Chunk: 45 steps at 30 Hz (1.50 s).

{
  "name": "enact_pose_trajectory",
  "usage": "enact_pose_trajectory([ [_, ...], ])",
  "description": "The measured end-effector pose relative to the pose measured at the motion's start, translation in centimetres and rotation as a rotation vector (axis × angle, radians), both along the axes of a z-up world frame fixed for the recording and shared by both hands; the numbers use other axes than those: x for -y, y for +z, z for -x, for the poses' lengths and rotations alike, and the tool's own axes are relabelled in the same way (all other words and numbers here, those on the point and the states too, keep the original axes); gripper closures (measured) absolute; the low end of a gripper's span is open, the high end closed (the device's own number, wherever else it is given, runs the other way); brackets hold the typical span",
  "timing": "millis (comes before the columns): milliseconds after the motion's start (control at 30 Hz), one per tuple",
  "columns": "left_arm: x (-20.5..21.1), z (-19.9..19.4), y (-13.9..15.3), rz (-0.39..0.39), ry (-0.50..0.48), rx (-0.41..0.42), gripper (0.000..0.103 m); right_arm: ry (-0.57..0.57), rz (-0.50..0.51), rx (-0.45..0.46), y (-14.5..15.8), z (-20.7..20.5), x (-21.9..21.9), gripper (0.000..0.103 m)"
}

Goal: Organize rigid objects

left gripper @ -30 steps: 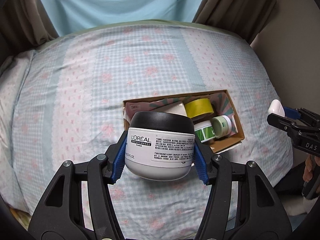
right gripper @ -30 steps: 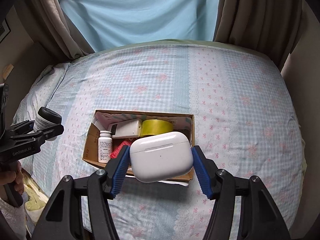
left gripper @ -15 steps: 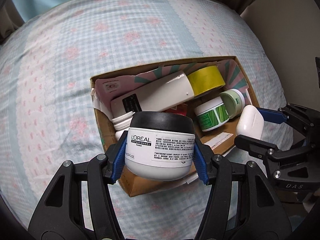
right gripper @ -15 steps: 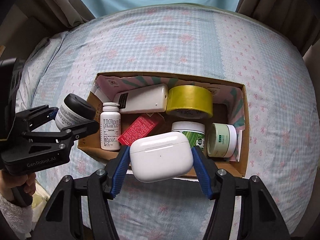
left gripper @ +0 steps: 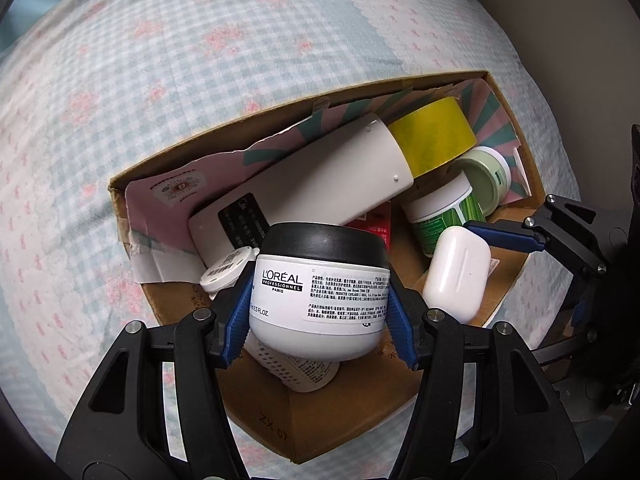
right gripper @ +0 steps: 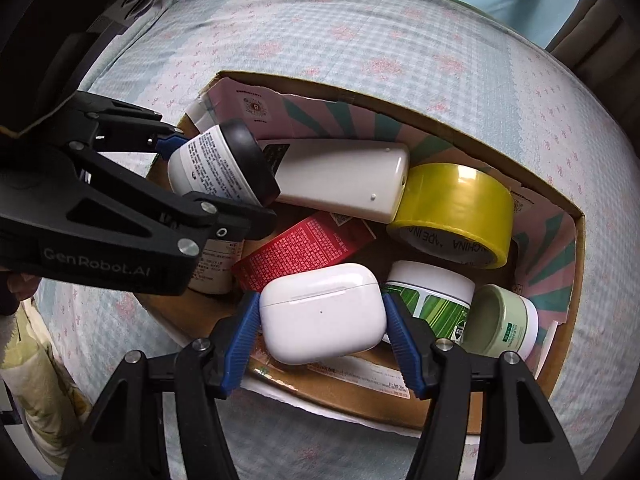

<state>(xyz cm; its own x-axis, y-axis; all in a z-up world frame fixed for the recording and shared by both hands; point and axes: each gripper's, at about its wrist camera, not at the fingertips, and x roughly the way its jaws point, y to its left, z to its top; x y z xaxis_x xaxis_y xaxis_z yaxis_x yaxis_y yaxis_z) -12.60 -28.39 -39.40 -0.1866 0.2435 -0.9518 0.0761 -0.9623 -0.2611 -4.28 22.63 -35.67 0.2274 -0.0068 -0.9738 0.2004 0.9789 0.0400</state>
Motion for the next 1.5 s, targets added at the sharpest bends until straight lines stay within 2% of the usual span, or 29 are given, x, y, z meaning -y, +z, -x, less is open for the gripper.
enact_pose_trajectory([
  [33, 0.1, 0.2, -0.1, 0.001, 0.008, 0.000, 0.045, -0.002, 0.001, 0.006, -0.1, 0.1, -0.1, 0.045],
  [100, 0.4, 0.3, 0.2, -0.039, 0.027, -0.010, 0.014, -0.009, -0.027, 0.000, -0.5, 0.1, 0.1, 0.042],
  [133, 0.5, 0.2, 0.6, -0.056, 0.034, -0.025, 0.000, -0.012, -0.048, -0.004, -0.5, 0.2, 0.3, 0.023],
  [167, 0.6, 0.1, 1.1, -0.059, 0.038, -0.036, 0.000, -0.013, -0.070, -0.013, -0.6, 0.3, 0.4, 0.009],
  [200, 0.6, 0.0, 1.4, -0.041, 0.041, -0.042, 0.000, -0.013, -0.087, -0.017, -0.7, 0.4, 0.5, 0.000],
  [300, 0.7, -0.4, 1.9, 0.006, 0.041, -0.037, 0.000, -0.023, -0.056, -0.015, -0.2, 0.9, 0.6, 0.000],
  [467, 1.3, -1.3, 2.5, -0.011, 0.074, -0.025, 0.000, -0.054, -0.051, 0.009, 0.8, 2.0, 1.0, 0.000],
  [567, 1.0, -1.6, 3.2, 0.023, 0.085, -0.019, 0.000, -0.075, -0.044, 0.028, 1.6, 2.5, 1.3, 0.000],
  [800, -0.2, -3.2, 7.1, 0.052, 0.141, -0.059, 0.000, -0.062, -0.037, 0.066, 4.5, 3.3, 1.3, 0.000],
  [900, -0.9, -4.6, 10.6, 0.048, 0.208, -0.108, 0.000, -0.043, -0.030, 0.087, 6.9, 4.3, 1.1, 0.000],
  [1033, -2.6, -7.0, 17.2, 0.082, 0.310, -0.198, 0.000, -0.067, -0.023, 0.142, 11.3, 6.4, 1.9, 0.000],
  [1167, -6.0, -8.3, 25.2, 0.151, 0.373, -0.301, 0.000, -0.108, 0.001, 0.237, 17.9, 10.0, 2.9, 0.000],
  [1300, -10.3, -9.6, 33.0, 0.193, 0.440, -0.451, 0.000, -0.185, 0.045, 0.335, 24.9, 13.6, 5.5, 0.000],
  [1400, -13.6, -10.8, 37.4, 0.247, 0.472, -0.542, 0.000, -0.256, 0.099, 0.415, 30.0, 16.4, 7.4, 0.000],
  [1500, -16.5, -12.4, 40.6, 0.296, 0.503, -0.614, 0.000, -0.321, 0.159, 0.496, 34.6, 19.4, 8.7, 0.000],
])
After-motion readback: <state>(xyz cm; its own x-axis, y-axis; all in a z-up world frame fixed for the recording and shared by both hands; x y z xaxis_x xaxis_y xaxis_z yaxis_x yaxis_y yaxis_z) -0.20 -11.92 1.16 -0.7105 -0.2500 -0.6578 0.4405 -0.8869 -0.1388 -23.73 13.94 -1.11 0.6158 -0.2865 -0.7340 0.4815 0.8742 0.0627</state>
